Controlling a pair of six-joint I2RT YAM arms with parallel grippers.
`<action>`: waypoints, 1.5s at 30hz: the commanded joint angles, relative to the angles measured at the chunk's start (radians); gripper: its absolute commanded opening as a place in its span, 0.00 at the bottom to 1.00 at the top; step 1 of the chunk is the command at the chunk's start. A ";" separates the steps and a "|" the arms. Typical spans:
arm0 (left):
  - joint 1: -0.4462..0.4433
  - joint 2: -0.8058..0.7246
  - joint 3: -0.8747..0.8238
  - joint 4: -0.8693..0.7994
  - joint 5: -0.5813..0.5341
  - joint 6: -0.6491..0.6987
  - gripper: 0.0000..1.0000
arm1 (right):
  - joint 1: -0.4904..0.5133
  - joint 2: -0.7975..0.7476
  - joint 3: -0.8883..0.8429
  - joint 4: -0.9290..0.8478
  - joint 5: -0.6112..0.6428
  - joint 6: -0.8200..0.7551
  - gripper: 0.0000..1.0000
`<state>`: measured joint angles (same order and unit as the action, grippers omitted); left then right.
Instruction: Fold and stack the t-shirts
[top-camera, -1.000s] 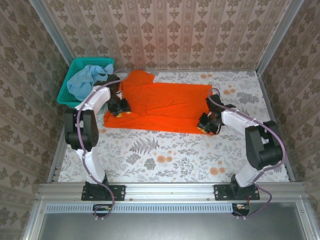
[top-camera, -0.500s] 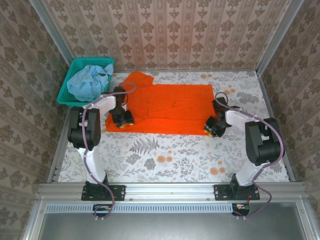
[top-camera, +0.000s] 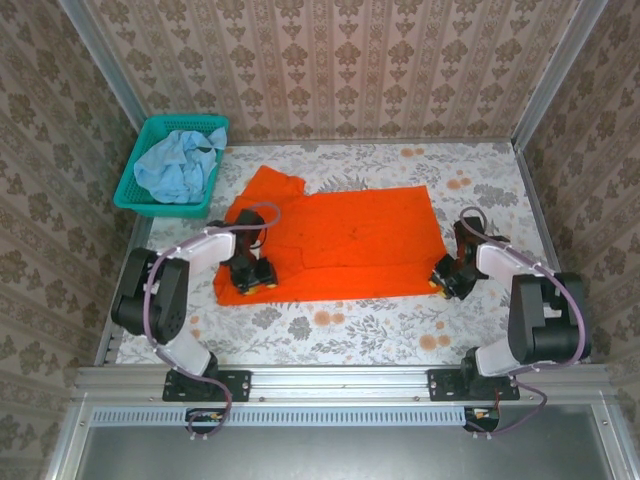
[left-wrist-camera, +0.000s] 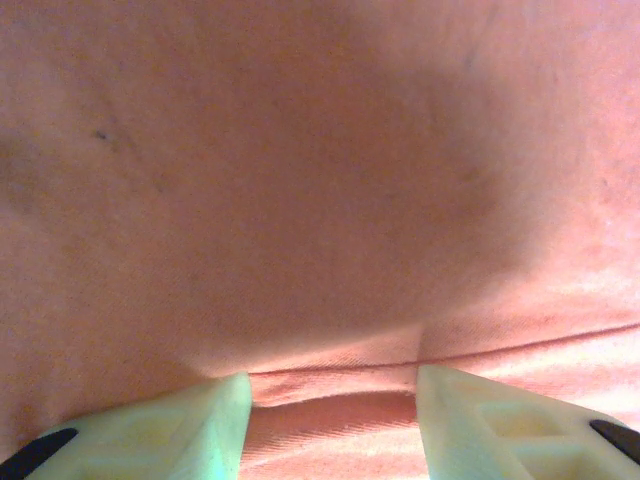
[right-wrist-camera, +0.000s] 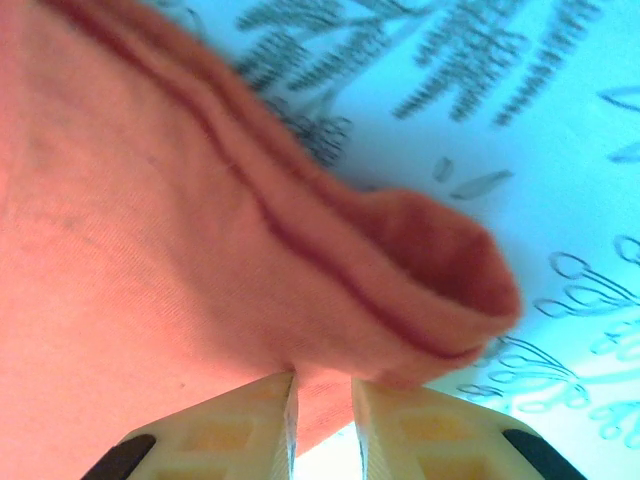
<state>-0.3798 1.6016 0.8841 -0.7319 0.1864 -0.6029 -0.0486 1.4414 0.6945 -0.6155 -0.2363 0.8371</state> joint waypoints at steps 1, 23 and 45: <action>0.014 -0.023 -0.037 -0.073 -0.126 -0.023 0.52 | -0.023 -0.017 -0.035 -0.050 0.013 -0.024 0.26; 0.270 -0.151 0.051 -0.195 -0.191 0.035 0.74 | -0.044 -0.140 -0.008 -0.051 0.012 -0.036 0.42; 0.100 0.336 1.096 -0.318 -0.192 0.107 0.75 | 0.222 -0.330 0.126 0.073 0.178 -0.151 0.66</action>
<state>-0.2863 1.8244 1.8812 -1.0237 -0.0628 -0.5892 0.1684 1.0668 0.7826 -0.6018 -0.1307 0.7048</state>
